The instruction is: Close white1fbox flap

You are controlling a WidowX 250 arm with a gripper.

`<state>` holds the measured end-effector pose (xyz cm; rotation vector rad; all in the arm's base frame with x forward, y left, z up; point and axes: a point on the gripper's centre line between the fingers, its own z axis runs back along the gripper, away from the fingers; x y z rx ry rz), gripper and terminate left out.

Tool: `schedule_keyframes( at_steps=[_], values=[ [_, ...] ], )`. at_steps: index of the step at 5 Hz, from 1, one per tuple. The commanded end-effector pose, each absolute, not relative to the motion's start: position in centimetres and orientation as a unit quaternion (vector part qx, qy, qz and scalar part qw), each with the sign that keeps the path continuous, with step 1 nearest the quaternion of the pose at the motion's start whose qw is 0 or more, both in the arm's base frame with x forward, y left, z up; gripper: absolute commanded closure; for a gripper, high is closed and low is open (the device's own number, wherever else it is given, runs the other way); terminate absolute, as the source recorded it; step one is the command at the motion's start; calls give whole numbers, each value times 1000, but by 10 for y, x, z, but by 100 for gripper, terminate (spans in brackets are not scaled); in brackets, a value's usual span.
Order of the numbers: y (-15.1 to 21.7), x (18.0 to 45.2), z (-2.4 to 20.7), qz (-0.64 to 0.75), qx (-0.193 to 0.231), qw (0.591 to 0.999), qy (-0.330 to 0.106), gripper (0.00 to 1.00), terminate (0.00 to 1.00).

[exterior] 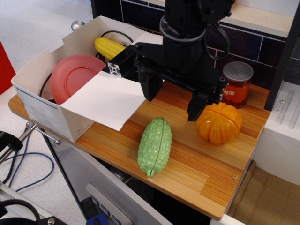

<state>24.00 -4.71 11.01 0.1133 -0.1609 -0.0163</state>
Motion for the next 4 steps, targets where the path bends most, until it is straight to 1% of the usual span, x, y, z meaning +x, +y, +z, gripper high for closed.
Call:
schedule_keyframes(
  at_steps=[1, 2, 3, 4],
  values=[
    [-47, 240, 110, -8, 57, 995, -80, 0, 0],
    [-54, 237, 99, 6, 69, 994, -82, 0, 0],
    [-54, 233, 86, -32, 89, 991, -97, 0, 0],
    [-53, 233, 80, -34, 95, 991, -92, 0, 0]
  ],
)
